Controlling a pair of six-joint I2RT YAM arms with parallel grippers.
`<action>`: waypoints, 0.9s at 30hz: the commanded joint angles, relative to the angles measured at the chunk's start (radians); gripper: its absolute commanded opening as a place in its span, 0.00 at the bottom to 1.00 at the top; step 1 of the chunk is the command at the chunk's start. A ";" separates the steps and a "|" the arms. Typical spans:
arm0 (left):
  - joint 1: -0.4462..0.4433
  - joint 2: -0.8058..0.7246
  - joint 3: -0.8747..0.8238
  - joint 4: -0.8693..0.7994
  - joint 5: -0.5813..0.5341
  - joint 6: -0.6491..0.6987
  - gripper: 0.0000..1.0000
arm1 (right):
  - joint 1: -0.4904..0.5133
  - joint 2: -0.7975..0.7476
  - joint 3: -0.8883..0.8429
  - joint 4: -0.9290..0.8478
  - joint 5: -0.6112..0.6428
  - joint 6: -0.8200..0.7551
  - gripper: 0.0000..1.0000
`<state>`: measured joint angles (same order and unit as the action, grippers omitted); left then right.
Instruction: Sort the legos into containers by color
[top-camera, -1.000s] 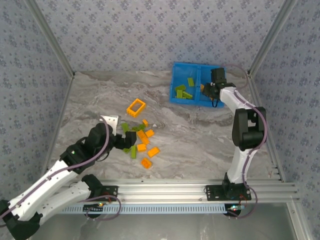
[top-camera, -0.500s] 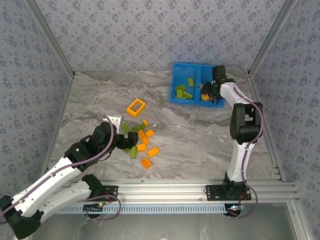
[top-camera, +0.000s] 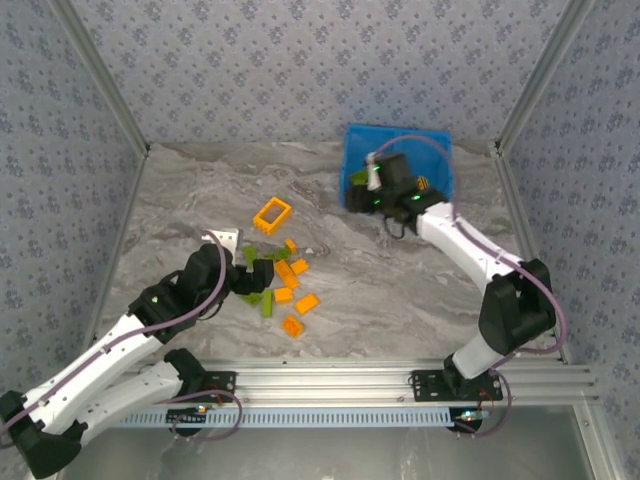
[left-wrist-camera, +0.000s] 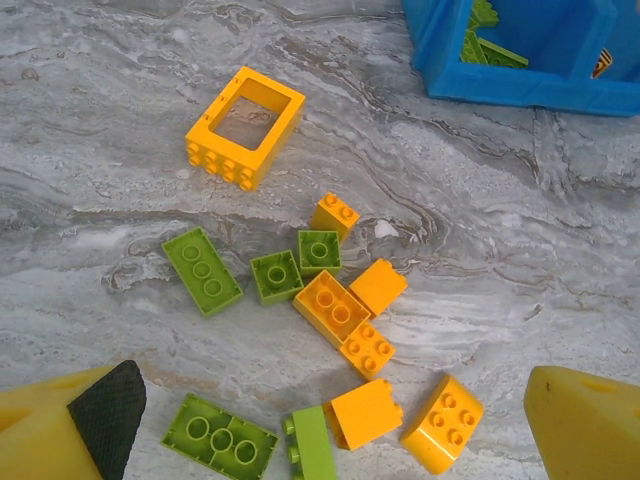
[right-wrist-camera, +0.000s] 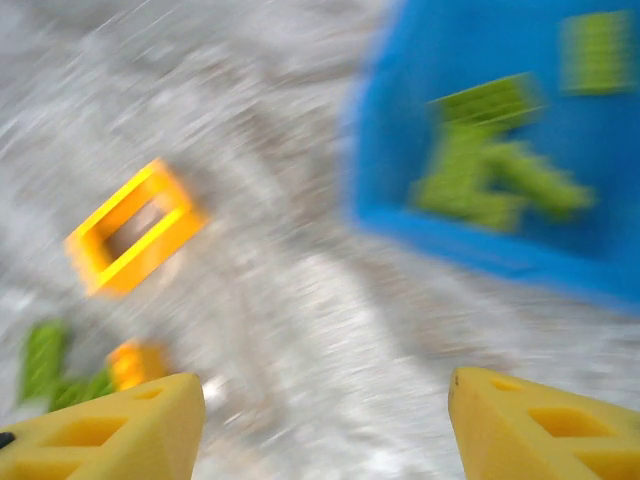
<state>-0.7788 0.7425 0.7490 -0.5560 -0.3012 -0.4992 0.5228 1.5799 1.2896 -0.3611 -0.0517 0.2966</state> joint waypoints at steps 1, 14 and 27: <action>0.006 0.009 0.041 0.002 -0.010 0.018 0.99 | 0.118 0.075 -0.007 0.010 -0.075 -0.050 0.68; 0.007 -0.030 0.015 -0.025 -0.022 -0.018 0.99 | 0.280 0.520 0.337 -0.095 -0.043 -0.099 0.68; 0.007 -0.036 0.005 -0.021 -0.020 -0.022 0.99 | 0.270 0.643 0.415 -0.092 -0.021 -0.075 0.37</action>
<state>-0.7788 0.7086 0.7506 -0.5732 -0.3077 -0.5148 0.7990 2.2032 1.6798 -0.4225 -0.0937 0.2211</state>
